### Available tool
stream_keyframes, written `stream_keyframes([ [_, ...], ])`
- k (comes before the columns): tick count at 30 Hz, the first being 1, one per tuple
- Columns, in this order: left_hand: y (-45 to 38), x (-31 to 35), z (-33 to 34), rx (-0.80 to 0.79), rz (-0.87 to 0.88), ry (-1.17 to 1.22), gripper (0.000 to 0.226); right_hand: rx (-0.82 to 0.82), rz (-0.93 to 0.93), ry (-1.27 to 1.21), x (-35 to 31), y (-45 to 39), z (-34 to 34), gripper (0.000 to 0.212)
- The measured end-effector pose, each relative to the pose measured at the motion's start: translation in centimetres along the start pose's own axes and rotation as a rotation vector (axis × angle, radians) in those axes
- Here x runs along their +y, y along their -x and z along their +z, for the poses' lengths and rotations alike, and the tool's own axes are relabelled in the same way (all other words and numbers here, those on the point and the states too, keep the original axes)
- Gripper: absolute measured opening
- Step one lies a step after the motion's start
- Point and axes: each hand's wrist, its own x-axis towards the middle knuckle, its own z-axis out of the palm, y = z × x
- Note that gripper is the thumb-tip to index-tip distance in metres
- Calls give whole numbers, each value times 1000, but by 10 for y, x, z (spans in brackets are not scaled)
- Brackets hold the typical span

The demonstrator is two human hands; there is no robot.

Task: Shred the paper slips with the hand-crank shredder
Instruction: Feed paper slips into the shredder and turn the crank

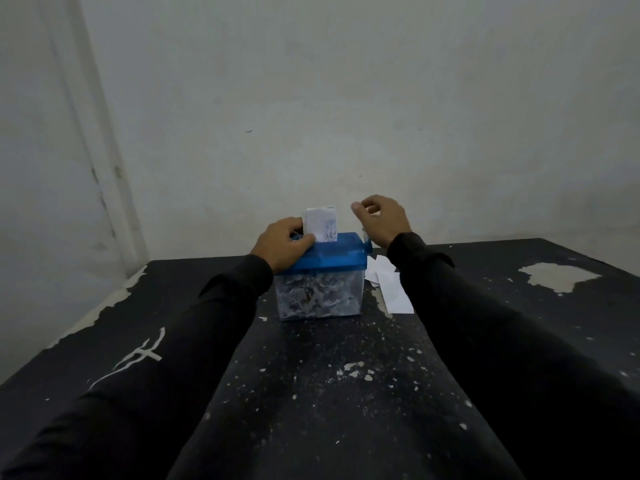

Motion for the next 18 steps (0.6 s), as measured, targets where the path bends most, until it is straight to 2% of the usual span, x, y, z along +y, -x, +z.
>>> stream_keyframes([
  [3, 2, 1, -1, 4, 18, 43, 50, -228, -157, 92, -19, 4, 1, 52],
  [5, 3, 1, -1, 3, 31, 60, 51, -354, -184, 236, -24, 7, 4, 41],
  [7, 3, 0, -1, 3, 35, 64, 51, -357, -186, 247, -21, 6, 6, 33],
  [9, 3, 0, -2, -9, 36, 77, 55, -355, -181, 165, -24, 5, 2, 35],
  [11, 1, -1, -3, -33, 30, 85, 56, -382, -186, 85, -32, 7, -3, 25],
  [13, -1, -1, -4, -41, 34, 85, 54, -392, -209, 138, -34, 6, -6, 12],
  [18, -7, 6, -6, -52, 50, 60, 45, -382, -194, 301, -31, 4, -4, 27],
])
